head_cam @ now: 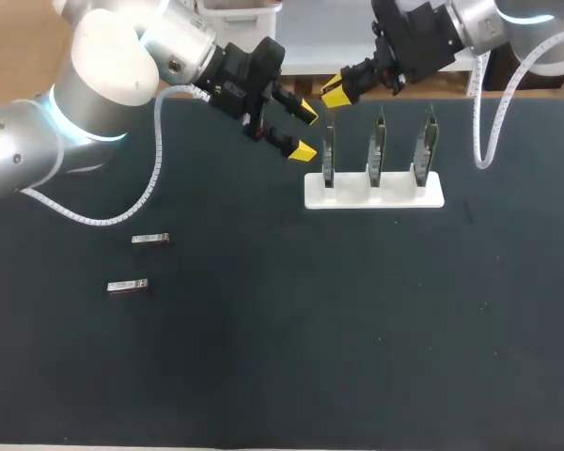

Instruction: Pick up the optical module with the left hand, and insert it into the network port with the right hand.

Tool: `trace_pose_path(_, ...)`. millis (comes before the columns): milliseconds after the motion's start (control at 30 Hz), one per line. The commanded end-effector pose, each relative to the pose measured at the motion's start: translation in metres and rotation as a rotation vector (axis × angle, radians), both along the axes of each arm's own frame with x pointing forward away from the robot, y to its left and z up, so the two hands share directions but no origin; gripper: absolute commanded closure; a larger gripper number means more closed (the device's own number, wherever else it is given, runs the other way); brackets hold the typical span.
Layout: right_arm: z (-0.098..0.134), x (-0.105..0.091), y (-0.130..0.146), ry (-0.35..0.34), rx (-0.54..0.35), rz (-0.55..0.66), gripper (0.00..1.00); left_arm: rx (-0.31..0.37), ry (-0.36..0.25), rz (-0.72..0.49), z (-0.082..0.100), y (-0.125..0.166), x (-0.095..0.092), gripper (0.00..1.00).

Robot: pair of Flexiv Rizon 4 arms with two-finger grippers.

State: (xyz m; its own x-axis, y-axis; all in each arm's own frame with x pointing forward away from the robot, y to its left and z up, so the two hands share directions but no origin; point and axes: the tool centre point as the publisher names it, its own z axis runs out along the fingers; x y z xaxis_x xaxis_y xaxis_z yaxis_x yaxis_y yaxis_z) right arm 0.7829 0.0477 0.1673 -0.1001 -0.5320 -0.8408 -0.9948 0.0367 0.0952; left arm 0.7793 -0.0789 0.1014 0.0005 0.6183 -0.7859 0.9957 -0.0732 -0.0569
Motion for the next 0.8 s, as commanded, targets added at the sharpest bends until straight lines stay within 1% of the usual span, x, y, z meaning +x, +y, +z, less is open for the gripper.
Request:
trace_pose_path(33,-0.0018,0.0,0.0,-0.007,0.004,0.0,1.0,0.006,0.004,-0.002,0.0009,-0.0006,0.0018,0.0)
trace_pose_path(400,0.003,0.0018,-0.0004,-0.022,0.008,-0.002,1.0,0.006,0.004,-0.002,0.0009,-0.0006,0.0018,0.0)
trace_pose_path(800,-0.0025,0.0011,-0.0001,-0.011,-0.003,-0.004,1.0,0.006,0.004,-0.002,0.0009,-0.0006,0.0018,0.0)
